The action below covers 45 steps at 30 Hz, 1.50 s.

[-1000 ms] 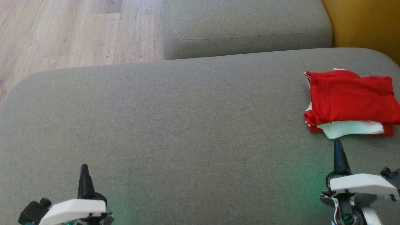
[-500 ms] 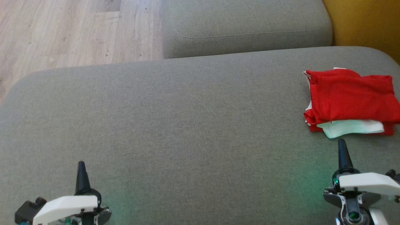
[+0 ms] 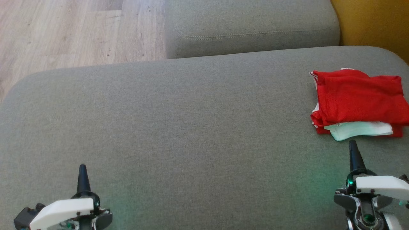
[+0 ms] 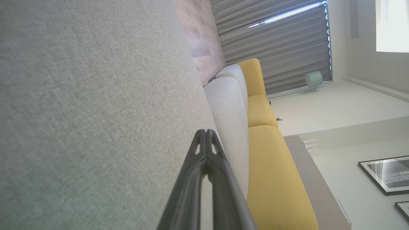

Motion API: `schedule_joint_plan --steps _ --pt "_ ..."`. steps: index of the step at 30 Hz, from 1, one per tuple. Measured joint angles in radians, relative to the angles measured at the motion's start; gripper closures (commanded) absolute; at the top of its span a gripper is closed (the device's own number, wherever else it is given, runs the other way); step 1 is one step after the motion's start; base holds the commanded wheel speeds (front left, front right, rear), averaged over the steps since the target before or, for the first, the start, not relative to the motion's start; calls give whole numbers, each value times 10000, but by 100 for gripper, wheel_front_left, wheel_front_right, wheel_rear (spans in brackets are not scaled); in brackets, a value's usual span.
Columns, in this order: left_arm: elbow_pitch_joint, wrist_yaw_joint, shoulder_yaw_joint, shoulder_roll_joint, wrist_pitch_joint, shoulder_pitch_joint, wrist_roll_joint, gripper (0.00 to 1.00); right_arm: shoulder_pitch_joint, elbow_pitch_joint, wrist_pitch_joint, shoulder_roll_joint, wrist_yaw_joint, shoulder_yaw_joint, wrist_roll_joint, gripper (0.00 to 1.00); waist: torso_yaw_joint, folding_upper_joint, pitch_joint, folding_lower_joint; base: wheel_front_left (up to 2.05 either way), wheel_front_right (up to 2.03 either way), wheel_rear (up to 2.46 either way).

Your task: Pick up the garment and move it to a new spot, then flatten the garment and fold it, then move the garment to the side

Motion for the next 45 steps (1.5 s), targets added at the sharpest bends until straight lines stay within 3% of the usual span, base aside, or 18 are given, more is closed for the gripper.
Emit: schedule_joint_plan --steps 30,45 --pt "-205 -90 351 0 788 -382 -2698 100 -15 -412 790 2 0 -468 2995 100 -30 0 112 0 0 0 0" --pt "-207 -90 366 0 788 -381 -2698 100 -16 -433 790 2 0 -470 2995 100 -30 0 112 0 0 0 0"
